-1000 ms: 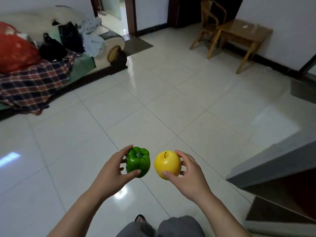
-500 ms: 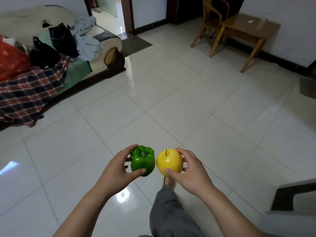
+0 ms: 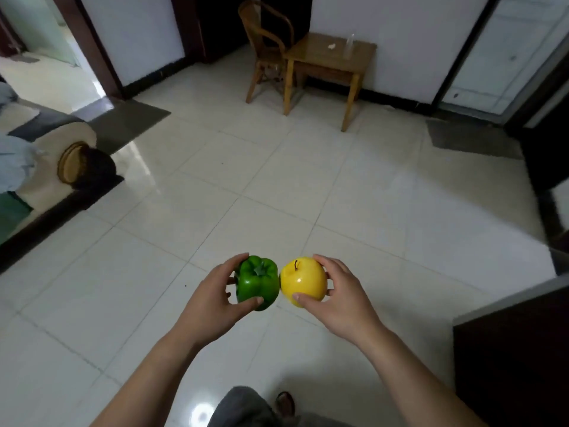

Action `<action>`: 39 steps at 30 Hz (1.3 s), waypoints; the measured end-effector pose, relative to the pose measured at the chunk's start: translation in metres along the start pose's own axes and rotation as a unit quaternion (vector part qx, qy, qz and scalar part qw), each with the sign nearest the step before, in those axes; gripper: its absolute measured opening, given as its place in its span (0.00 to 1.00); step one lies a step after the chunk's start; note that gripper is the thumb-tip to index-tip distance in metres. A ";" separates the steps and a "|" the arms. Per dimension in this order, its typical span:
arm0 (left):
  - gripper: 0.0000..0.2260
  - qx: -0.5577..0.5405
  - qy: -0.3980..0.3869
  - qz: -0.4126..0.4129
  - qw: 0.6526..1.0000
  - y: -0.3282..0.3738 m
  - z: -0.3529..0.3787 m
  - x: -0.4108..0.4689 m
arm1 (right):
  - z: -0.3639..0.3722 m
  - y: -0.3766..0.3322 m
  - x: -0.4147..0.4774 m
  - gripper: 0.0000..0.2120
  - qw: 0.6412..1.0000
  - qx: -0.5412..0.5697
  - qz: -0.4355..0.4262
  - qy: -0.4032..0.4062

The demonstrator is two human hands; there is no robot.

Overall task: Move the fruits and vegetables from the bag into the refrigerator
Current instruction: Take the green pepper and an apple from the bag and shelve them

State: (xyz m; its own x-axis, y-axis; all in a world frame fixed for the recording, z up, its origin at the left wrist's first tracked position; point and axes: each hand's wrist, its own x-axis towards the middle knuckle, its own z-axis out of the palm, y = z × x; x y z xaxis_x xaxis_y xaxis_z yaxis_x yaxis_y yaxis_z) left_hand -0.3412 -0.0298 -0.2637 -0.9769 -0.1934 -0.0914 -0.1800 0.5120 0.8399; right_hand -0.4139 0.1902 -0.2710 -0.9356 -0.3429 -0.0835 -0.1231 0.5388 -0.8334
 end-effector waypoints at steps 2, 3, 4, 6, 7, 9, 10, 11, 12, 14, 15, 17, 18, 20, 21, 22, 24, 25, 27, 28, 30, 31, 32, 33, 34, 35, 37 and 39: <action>0.33 0.012 -0.039 0.031 0.999 0.017 0.016 0.042 | -0.024 0.011 0.017 0.35 0.999 0.002 0.028 0.042; 0.33 0.021 -0.058 0.048 0.997 0.026 0.025 0.064 | -0.035 0.017 0.025 0.35 0.997 0.002 0.042 0.064; 0.34 0.029 -0.078 0.063 0.995 0.035 0.036 0.086 | -0.048 0.024 0.032 0.35 0.995 0.001 0.056 0.087; 0.34 0.034 -0.112 0.094 0.989 0.055 0.059 0.129 | -0.072 0.038 0.048 0.35 0.988 0.003 0.081 0.134; 0.34 0.032 -0.128 0.111 0.985 0.066 0.071 0.151 | -0.085 0.045 0.056 0.35 0.983 0.006 0.093 0.155; 0.34 0.024 -0.164 0.142 0.976 0.087 0.095 0.193 | -0.112 0.059 0.073 0.35 0.974 0.011 0.113 0.197; 0.34 0.016 -0.184 0.154 0.971 0.097 0.107 0.214 | -0.125 0.066 0.081 0.35 0.968 0.014 0.123 0.219; 0.34 0.008 -0.205 0.165 0.965 0.108 0.119 0.235 | -0.139 0.071 0.089 0.35 0.961 0.019 0.133 0.242; 0.34 0.005 -0.227 0.177 0.958 0.119 0.130 0.254 | -0.152 0.077 0.096 0.35 0.953 0.023 0.143 0.266; 0.35 0.012 -0.262 0.201 0.944 0.140 0.152 0.291 | -0.176 0.086 0.108 0.35 0.938 0.035 0.159 0.306; 0.36 0.015 -0.277 0.211 0.937 0.152 0.164 0.307 | -0.187 0.090 0.112 0.35 0.930 0.046 0.167 0.323; 0.36 0.013 -0.308 0.231 0.923 0.179 0.189 0.337 | -0.210 0.098 0.117 0.36 0.914 0.070 0.181 0.355; 0.36 0.015 -0.326 0.243 0.914 0.192 0.203 0.350 | -0.221 0.104 0.118 0.36 0.906 0.074 0.190 0.370; 0.35 0.033 -0.364 0.270 0.891 0.218 0.236 0.366 | -0.239 0.115 0.113 0.35 0.887 0.066 0.218 0.403; 0.35 0.041 -0.384 0.284 0.878 0.231 0.254 0.370 | -0.248 0.121 0.108 0.35 0.873 0.065 0.233 0.423; 0.35 0.047 -0.403 0.297 0.864 0.244 0.273 0.372 | -0.256 0.126 0.102 0.35 0.858 0.065 0.248 0.446; 0.36 0.056 -0.439 0.323 0.837 0.271 0.312 0.370 | -0.274 0.137 0.087 0.35 0.827 0.062 0.278 0.485; 0.36 0.058 -0.458 0.337 0.820 0.284 0.333 0.366 | -0.284 0.143 0.077 0.35 0.812 0.055 0.290 0.504; 0.35 0.053 -0.496 0.366 0.785 0.309 0.375 0.356 | -0.304 0.157 0.056 0.34 0.782 0.038 0.310 0.540; 0.35 0.048 -0.514 0.377 0.769 0.321 0.396 0.351 | -0.315 0.166 0.045 0.34 0.766 0.031 0.320 0.556; 0.35 0.041 -0.541 0.392 0.743 0.343 0.438 0.339 | -0.336 0.183 0.024 0.34 0.739 0.026 0.335 0.584; 0.35 0.038 -0.550 0.398 0.733 0.354 0.458 0.333 | -0.347 0.192 0.015 0.34 0.727 0.029 0.337 0.597; 0.35 0.032 -0.558 0.402 0.726 0.367 0.478 0.327 | -0.360 0.201 0.006 0.34 0.716 0.032 0.337 0.611; 0.35 0.025 -0.565 0.404 0.719 0.379 0.496 0.321 | -0.373 0.210 -0.003 0.34 0.706 0.033 0.337 0.622; 0.34 0.018 -0.573 0.405 0.713 0.392 0.513 0.316 | -0.387 0.217 -0.011 0.34 0.696 0.030 0.338 0.633; 0.33 0.012 -0.580 0.407 0.705 0.405 0.529 0.310 | -0.400 0.224 -0.019 0.33 0.687 0.026 0.338 0.643; 0.33 0.004 -0.591 0.416 0.691 0.431 0.559 0.297 | -0.427 0.235 -0.035 0.30 0.669 0.014 0.333 0.664; 0.33 -0.005 -0.596 0.430 0.678 0.455 0.586 0.283 | -0.452 0.243 -0.051 0.30 0.655 0.002 0.331 0.679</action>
State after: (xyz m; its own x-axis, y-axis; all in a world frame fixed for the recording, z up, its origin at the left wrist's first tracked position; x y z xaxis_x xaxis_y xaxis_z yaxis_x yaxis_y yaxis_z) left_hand -0.7676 0.6385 -0.2206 -0.1211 0.9900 0.0724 0.5097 -0.0006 0.8603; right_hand -0.5457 0.6865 -0.2223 -0.2156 0.9672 0.1340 0.4567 0.2211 -0.8617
